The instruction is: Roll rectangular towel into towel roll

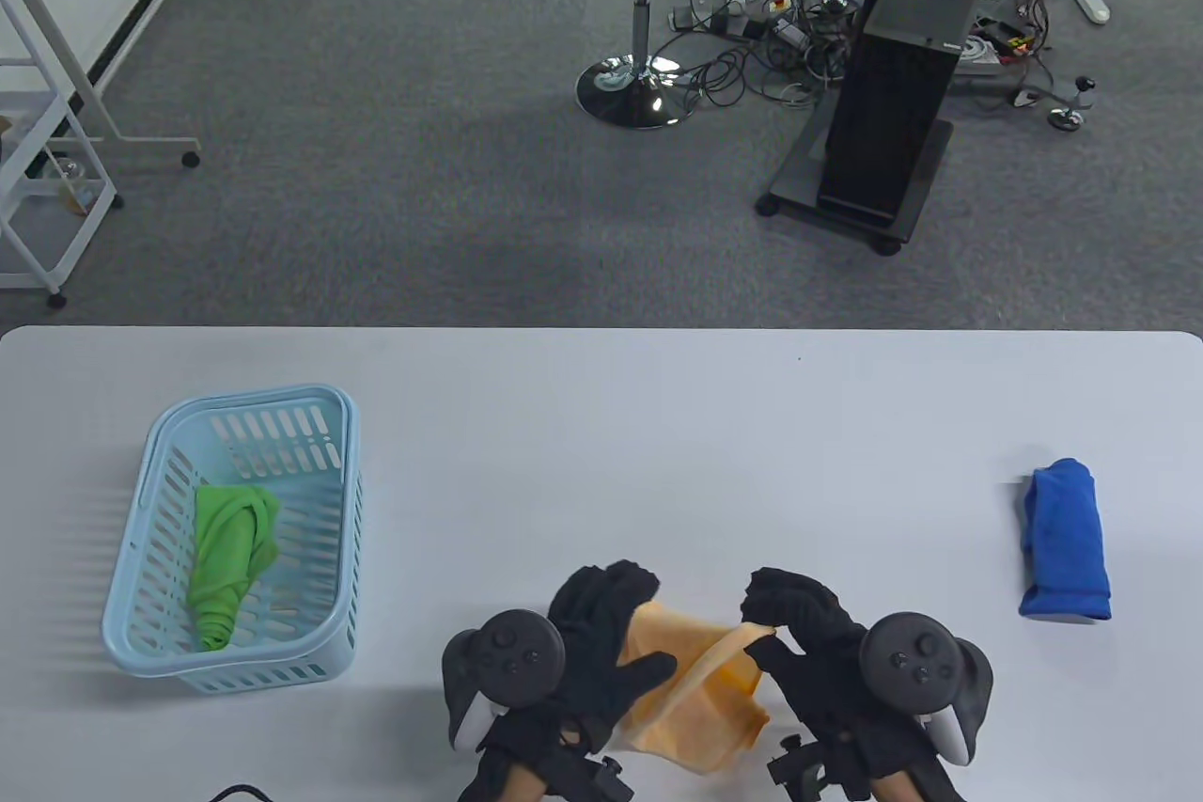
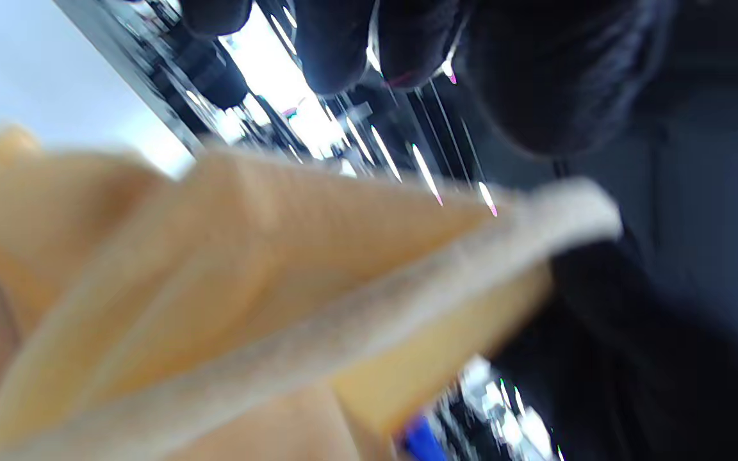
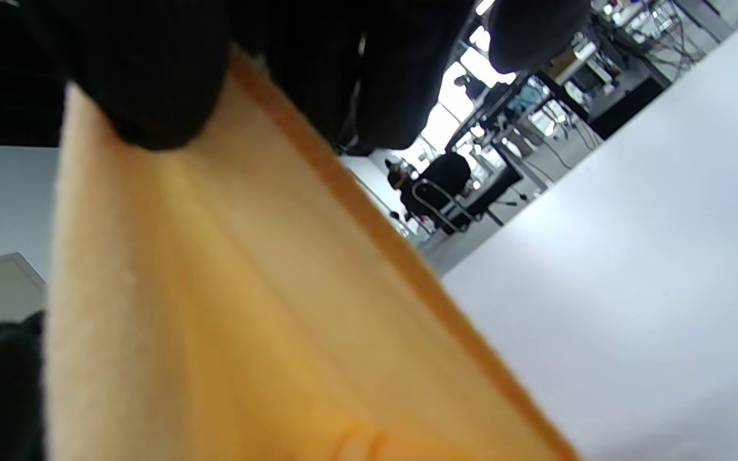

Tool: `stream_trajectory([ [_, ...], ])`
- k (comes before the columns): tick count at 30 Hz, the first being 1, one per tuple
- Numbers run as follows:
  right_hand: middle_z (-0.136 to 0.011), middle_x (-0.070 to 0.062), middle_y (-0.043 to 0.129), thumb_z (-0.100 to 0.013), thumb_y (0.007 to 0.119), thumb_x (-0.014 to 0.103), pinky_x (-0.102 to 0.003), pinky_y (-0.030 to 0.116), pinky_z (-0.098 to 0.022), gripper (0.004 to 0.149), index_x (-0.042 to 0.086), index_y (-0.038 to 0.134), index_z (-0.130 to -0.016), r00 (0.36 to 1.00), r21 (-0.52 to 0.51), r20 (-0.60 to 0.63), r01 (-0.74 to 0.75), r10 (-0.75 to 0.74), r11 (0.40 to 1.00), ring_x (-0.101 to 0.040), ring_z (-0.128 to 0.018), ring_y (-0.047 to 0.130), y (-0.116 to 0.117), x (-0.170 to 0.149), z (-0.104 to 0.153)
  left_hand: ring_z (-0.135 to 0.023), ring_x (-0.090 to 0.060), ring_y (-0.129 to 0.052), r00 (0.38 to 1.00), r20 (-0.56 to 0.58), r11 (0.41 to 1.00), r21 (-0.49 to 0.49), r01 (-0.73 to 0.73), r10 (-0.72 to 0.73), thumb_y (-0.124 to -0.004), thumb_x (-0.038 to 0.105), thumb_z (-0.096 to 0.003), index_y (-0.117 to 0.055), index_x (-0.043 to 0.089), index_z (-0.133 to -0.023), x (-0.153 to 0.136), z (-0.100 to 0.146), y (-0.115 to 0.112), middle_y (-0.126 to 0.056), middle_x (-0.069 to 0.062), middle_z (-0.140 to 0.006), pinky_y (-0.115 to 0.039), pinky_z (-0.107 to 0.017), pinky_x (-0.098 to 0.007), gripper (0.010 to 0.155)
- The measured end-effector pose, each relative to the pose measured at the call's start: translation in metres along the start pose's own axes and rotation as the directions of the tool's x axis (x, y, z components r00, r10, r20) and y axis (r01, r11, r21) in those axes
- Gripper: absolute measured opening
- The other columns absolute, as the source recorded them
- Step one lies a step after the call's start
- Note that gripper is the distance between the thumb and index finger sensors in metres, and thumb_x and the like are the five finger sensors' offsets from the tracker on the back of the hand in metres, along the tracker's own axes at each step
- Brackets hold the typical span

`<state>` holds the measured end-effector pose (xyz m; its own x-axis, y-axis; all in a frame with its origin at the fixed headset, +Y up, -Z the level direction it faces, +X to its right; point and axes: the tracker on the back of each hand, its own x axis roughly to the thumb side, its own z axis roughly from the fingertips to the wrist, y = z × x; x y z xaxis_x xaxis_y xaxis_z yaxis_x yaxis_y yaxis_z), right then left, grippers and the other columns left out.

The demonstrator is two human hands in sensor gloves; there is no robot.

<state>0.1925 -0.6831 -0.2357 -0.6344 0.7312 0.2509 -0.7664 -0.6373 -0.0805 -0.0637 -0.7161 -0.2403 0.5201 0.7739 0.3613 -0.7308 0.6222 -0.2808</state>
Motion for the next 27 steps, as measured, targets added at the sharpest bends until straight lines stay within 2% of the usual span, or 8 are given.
stream_trajectory([
  [3, -0.089, -0.001, 0.075, -0.026, 0.084, 0.042, -0.062, 0.055, -0.068, 0.048, 0.021, 0.083, -0.07, 0.997, -0.012, 0.037, -0.067, 0.067, 0.998, -0.026, -0.085, 0.081, 0.005, 0.006, 0.003, -0.103, -0.052, -0.044, 0.994, 0.032, 0.993, -0.066, 0.102, -0.1, -0.079, 0.071, -0.0303, -0.051, 0.024, -0.112, 0.012, -0.003, -0.017, -0.066, -0.018, -0.109, -0.037, -0.067, -0.074, 0.099],
  [6, -0.087, -0.001, 0.077, -0.024, 0.084, 0.045, -0.062, 0.056, -0.067, 0.049, 0.021, 0.085, -0.067, 0.995, 0.001, 0.054, -0.086, 0.086, 0.996, -0.026, -0.083, 0.083, 0.014, 0.009, 0.005, -0.101, -0.05, -0.049, 0.989, 0.016, 0.987, -0.061, 0.149, -0.148, -0.08, 0.072, -0.0299, -0.057, 0.024, -0.11, 0.019, -0.005, -0.027, -0.071, -0.016, -0.103, -0.037, -0.067, -0.074, 0.096],
  [9, -0.09, -0.002, 0.075, -0.025, 0.081, 0.05, -0.062, 0.055, -0.067, 0.054, 0.021, 0.083, -0.071, 0.99, 0.038, 0.065, -0.124, 0.121, 0.992, -0.027, -0.085, 0.08, 0.016, 0.009, 0.005, -0.095, -0.044, -0.066, 0.981, -0.072, 0.978, 0.093, 0.189, -0.182, -0.083, 0.047, -0.0378, -0.095, 0.027, -0.076, 0.02, -0.004, -0.02, -0.086, -0.011, -0.088, -0.046, -0.066, -0.07, 0.044],
  [12, -0.093, -0.005, 0.072, -0.026, 0.08, 0.05, -0.062, 0.055, -0.067, 0.061, 0.019, 0.081, -0.079, 0.98, 0.065, 0.056, -0.195, 0.191, 0.979, -0.029, -0.087, 0.078, 0.016, 0.0, 0.002, -0.091, -0.042, -0.07, 0.988, -0.103, 0.974, 0.186, 0.129, -0.111, -0.083, 0.046, -0.0381, -0.099, 0.026, -0.072, 0.012, 0.002, 0.0, -0.087, -0.011, -0.084, -0.049, -0.066, -0.069, 0.043],
  [15, -0.102, -0.008, 0.057, -0.027, 0.078, 0.055, -0.065, 0.046, -0.07, 0.076, 0.018, 0.067, -0.093, 0.963, 0.319, -0.004, -0.255, 0.271, 0.913, -0.034, -0.096, 0.062, 0.032, -0.021, 0.0, -0.09, -0.042, -0.071, 0.994, -0.108, 0.973, 0.229, 0.039, -0.014, -0.083, 0.046, -0.0386, -0.099, 0.025, -0.072, 0.002, 0.007, 0.014, -0.087, -0.011, -0.081, -0.049, -0.065, -0.069, 0.043],
  [23, -0.107, -0.013, 0.044, -0.022, 0.077, 0.067, -0.069, 0.04, -0.07, 0.099, 0.015, 0.054, -0.103, 0.973, 0.576, -0.03, -0.169, 0.228, 0.8, -0.039, -0.101, 0.049, 0.07, -0.026, 0.003, -0.092, -0.043, -0.068, 0.994, 0.031, 0.982, 0.157, -0.106, 0.103, -0.081, 0.046, -0.0398, -0.095, 0.029, -0.075, 0.015, 0.0, 0.01, -0.085, -0.01, -0.084, -0.048, -0.065, -0.069, 0.042],
  [25, -0.107, -0.013, 0.045, -0.025, 0.078, 0.064, -0.069, 0.041, -0.07, 0.095, 0.016, 0.053, -0.103, 0.955, 0.586, -0.022, -0.228, 0.296, 0.777, -0.038, -0.101, 0.051, 0.078, -0.025, 0.002, -0.093, -0.044, -0.068, 0.981, 0.066, 0.976, 0.107, -0.188, 0.181, -0.08, 0.046, -0.0403, -0.094, 0.029, -0.076, 0.019, -0.002, 0.009, -0.085, -0.011, -0.086, -0.049, -0.065, -0.07, 0.042],
  [27, -0.098, -0.007, 0.065, -0.028, 0.081, 0.047, -0.065, 0.048, -0.069, 0.065, 0.019, 0.076, -0.086, 0.915, 0.477, -0.031, -0.34, 0.402, 0.81, -0.033, -0.094, 0.068, 0.079, -0.025, -0.002, -0.093, -0.045, -0.068, 0.963, 0.092, 0.96, 0.095, -0.263, 0.254, -0.08, 0.047, -0.0407, -0.095, 0.028, -0.077, 0.02, -0.001, 0.012, -0.085, -0.012, -0.088, -0.05, -0.065, -0.07, 0.044],
])
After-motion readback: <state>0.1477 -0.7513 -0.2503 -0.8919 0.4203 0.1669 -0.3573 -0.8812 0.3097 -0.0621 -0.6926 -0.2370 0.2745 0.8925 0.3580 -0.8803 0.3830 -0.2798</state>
